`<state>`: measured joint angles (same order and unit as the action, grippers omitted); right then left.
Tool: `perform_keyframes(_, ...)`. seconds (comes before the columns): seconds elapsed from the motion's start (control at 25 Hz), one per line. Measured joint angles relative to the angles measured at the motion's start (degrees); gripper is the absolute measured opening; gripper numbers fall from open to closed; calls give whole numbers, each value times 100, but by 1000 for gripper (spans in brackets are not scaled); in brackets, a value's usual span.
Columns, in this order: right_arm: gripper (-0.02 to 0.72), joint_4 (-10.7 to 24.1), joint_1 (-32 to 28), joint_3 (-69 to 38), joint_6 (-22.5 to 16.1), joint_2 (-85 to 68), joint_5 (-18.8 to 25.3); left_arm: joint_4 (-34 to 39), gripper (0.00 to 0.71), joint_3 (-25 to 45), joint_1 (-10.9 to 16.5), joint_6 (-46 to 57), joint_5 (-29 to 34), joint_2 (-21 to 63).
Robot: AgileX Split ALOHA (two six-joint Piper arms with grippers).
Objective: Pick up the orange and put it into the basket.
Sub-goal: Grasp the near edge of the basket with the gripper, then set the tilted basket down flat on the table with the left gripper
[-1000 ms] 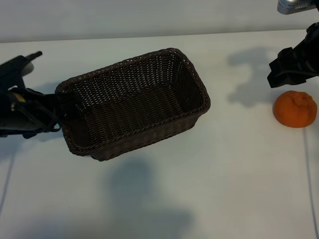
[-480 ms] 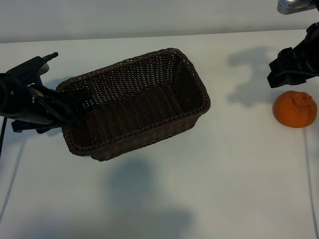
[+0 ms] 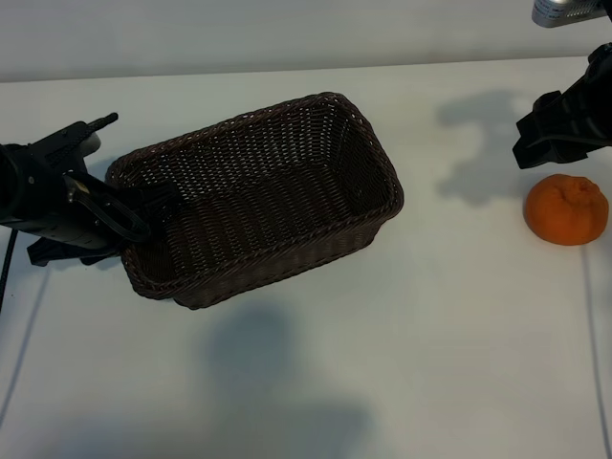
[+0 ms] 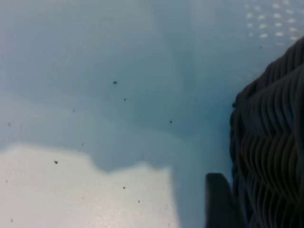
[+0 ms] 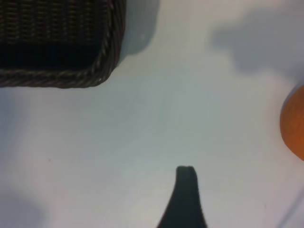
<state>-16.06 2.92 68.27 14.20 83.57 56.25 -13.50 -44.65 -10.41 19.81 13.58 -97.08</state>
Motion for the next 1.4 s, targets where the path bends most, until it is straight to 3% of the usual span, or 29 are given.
perform_keyframes(0.16, 574, 0, 0, 0, 0, 0, 0, -33, 167, 0, 0, -40, 0, 0)
perform_keyframes(0.2, 574, 0, 0, 0, 0, 0, 0, -55, 150, 0, 0, -60, -6, 0)
perform_keyframes(0.4, 574, 0, 0, 0, 0, 0, 5, -326, 150, 0, 0, -365, -1, 0)
perform_keyframes(0.76, 574, 0, 0, 0, 0, 0, 5, -2023, 150, 0, 0, -2493, 300, 350)
perform_keyframes(1.2, 574, 0, 0, 0, 0, 0, 36, -3302, 150, -95, 790, -4214, 1124, 1263)
perform_keyframes(1.4, 573, 0, 0, 0, 0, 0, 36, -3235, 150, -670, 853, -4384, 1452, 1004)
